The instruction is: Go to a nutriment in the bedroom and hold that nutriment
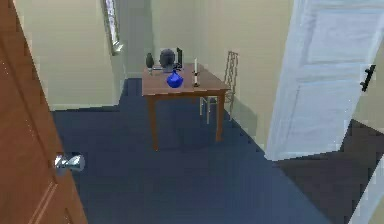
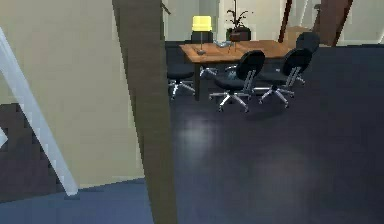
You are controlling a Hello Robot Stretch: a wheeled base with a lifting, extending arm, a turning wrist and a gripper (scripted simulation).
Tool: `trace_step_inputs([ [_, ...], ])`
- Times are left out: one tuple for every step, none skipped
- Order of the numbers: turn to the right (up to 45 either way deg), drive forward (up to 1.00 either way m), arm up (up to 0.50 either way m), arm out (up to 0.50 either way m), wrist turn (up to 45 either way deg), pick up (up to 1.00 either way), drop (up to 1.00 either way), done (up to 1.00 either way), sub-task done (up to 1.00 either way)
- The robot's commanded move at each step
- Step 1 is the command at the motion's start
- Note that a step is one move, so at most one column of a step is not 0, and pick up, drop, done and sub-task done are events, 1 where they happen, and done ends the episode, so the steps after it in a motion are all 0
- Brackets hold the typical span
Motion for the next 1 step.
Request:
trace_step_inputs([
  [33.0, 0.0, 0.0, 0.0, 0.0, 0.0, 0.0, 0.0, 0.0],
])
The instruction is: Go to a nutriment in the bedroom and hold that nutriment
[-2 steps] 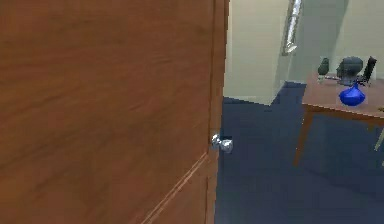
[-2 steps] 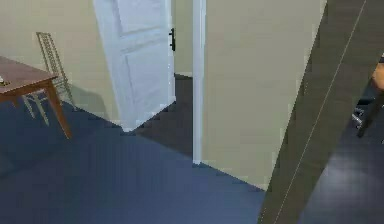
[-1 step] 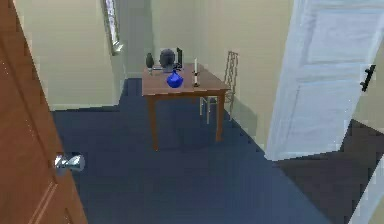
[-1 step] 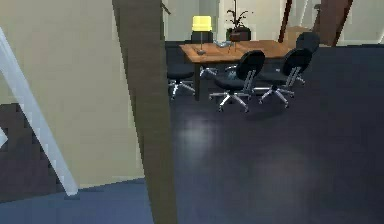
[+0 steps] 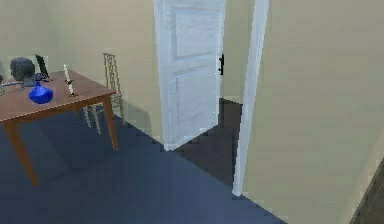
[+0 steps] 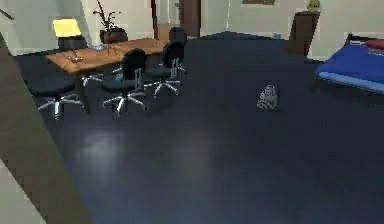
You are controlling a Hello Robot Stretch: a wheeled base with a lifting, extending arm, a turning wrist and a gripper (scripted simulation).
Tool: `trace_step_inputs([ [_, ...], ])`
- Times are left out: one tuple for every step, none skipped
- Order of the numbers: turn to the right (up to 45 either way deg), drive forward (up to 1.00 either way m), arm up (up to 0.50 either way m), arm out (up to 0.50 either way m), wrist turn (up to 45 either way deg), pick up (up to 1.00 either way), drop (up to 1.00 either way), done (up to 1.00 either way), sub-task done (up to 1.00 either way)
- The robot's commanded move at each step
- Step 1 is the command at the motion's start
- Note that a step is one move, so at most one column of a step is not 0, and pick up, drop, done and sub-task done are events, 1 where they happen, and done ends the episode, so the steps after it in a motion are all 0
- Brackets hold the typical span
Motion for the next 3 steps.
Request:
trace_step_inputs([
  [0.0, 0.4, 0.0, 0.0, 0.0, 0.0, 0.0, 0.0, 0.0],
  [0.0, 1.0, 0.0, 0.0, 0.0, 0.0, 0.0, 0.0, 0.0],
  [-21.0, 0.0, 0.0, 0.0, 0.0, 0.0, 0.0, 0.0, 0.0],
])
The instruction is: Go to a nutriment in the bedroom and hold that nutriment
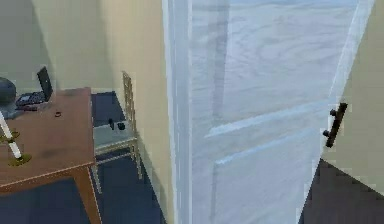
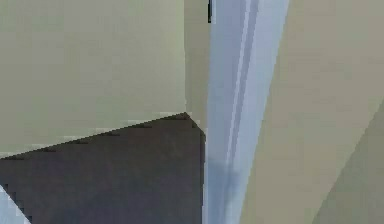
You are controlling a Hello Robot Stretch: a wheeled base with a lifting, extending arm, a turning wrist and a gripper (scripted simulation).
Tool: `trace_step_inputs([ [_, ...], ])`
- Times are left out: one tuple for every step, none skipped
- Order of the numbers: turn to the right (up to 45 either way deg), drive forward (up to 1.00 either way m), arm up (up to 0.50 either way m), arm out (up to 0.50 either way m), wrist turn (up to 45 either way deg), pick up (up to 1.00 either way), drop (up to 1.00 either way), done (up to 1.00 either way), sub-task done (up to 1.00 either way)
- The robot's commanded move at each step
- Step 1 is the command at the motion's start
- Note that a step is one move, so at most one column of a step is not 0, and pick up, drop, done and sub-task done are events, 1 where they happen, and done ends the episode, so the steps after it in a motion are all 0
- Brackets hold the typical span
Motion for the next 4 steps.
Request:
trace_step_inputs([
  [0.0, 0.05, 0.0, 0.0, 0.0, 0.0, 0.0, 0.0, 0.0],
  [45.0, 0.0, 0.0, 0.0, 0.0, 0.0, 0.0, 0.0, 0.0],
  [3.0, 0.0, 0.0, 0.0, 0.0, 0.0, 0.0, 0.0, 0.0],
  [6.0, 0.0, 0.0, 0.0, 0.0, 0.0, 0.0, 0.0, 0.0],
])
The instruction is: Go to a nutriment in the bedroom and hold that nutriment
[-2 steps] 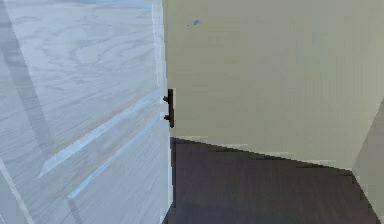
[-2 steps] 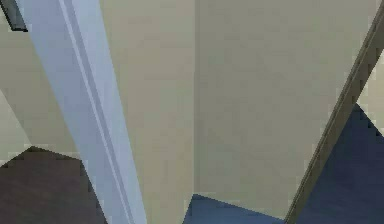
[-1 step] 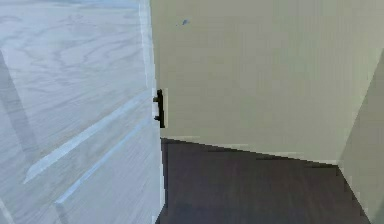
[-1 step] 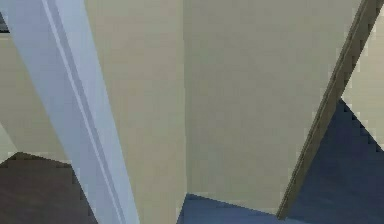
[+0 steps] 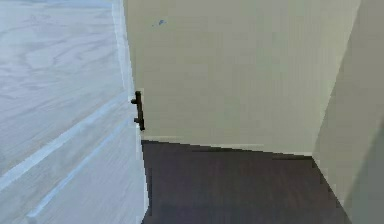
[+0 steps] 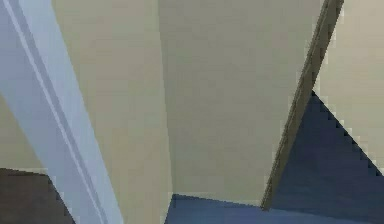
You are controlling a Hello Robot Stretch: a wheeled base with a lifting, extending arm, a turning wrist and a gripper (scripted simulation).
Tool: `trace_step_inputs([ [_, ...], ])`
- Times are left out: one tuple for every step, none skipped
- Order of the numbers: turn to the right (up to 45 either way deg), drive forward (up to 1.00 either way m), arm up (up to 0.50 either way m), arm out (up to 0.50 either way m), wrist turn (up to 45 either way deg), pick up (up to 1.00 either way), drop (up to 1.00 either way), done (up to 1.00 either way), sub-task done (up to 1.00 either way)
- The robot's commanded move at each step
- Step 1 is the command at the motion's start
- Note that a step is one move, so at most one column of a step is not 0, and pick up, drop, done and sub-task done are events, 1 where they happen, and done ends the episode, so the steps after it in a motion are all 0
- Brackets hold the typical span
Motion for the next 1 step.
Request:
trace_step_inputs([
  [0.0, 1.0, 0.0, 0.0, 0.0, 0.0, 0.0, 0.0, 0.0],
])
